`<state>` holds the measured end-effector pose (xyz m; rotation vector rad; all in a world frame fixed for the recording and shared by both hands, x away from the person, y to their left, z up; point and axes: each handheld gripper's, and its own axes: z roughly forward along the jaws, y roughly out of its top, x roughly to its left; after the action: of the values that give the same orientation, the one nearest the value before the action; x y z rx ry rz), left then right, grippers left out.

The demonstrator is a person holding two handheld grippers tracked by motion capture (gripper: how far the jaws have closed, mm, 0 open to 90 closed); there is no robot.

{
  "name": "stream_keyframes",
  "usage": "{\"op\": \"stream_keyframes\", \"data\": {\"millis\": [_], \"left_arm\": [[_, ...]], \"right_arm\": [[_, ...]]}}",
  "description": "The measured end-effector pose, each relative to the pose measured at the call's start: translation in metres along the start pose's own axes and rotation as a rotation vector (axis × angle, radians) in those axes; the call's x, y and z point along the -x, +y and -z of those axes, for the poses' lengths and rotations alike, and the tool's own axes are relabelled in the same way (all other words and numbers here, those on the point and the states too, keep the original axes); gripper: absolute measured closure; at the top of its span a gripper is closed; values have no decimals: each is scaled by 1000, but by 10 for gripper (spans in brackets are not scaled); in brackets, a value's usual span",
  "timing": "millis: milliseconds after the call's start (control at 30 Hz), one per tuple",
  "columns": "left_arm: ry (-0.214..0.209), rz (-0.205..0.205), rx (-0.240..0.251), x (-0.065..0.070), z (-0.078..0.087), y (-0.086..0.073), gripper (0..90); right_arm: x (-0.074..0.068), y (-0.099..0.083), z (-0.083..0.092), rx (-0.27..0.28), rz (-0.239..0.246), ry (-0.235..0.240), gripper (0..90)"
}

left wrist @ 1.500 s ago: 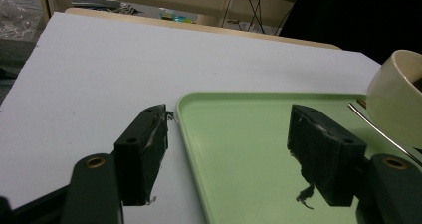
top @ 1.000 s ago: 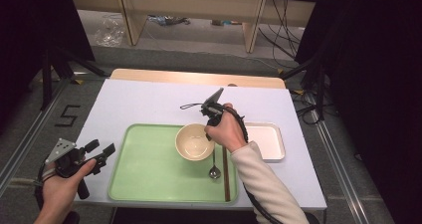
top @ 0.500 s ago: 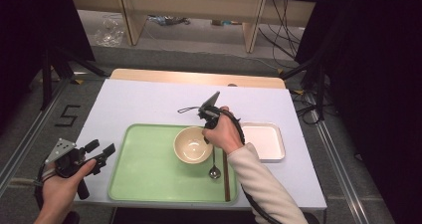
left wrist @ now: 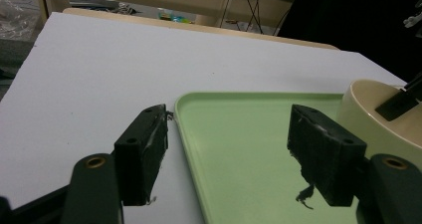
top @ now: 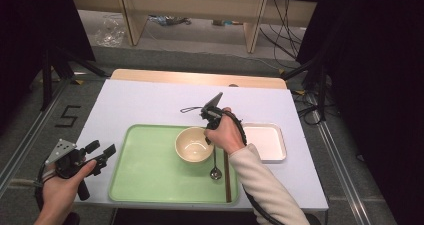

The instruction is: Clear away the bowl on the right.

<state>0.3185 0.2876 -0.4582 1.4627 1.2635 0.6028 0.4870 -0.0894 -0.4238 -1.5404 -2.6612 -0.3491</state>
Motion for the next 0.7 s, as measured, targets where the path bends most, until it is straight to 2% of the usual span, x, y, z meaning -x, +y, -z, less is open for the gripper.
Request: {"op": "stream_keyframes", "data": {"millis": [33,67,133,167,200,333,367,400,433,500,533,567,667,700], "left_arm": [[0,1,-1,0,0,0,321],[-1,0,-1,0,0,0,321],[-2,1,-1,0,0,0,321],[-2,-1,-1,0,0,0,321],[-2,0,-1,0,0,0,321],[-2,-2,-1,0,0,0,321],[-3,-2,-2,0,0,0,321],[-5,-2,-3,0,0,0,321],[-6,-5,-4,0,0,0,321],[-4,-10,-5,0,0,0,321],[-3,-11,-6,1,0,0,321],[-3,-11,-5,1,0,0,321],[0,-10,-7,1,1,0,321],[1,-16,-7,1,1,0,321]], "right_arm": [[1,0,-1,0,5,-2,862],[-1,0,-1,-2,-22,-5,860],[0,0,-1,-13,-32,-6,849],[7,1,-5,25,75,-11,849],[2,0,-3,-6,-9,-5,844],[0,0,-1,9,-12,-19,739],[2,0,-1,30,21,-31,711],[1,0,0,29,-11,-17,679],[3,0,1,27,-1,-24,657],[5,-1,4,30,10,-31,639],[7,-1,6,50,25,-34,626],[8,-2,8,67,17,-28,610],[9,-4,18,63,16,-34,587],[9,-5,22,48,14,-23,575]]}}
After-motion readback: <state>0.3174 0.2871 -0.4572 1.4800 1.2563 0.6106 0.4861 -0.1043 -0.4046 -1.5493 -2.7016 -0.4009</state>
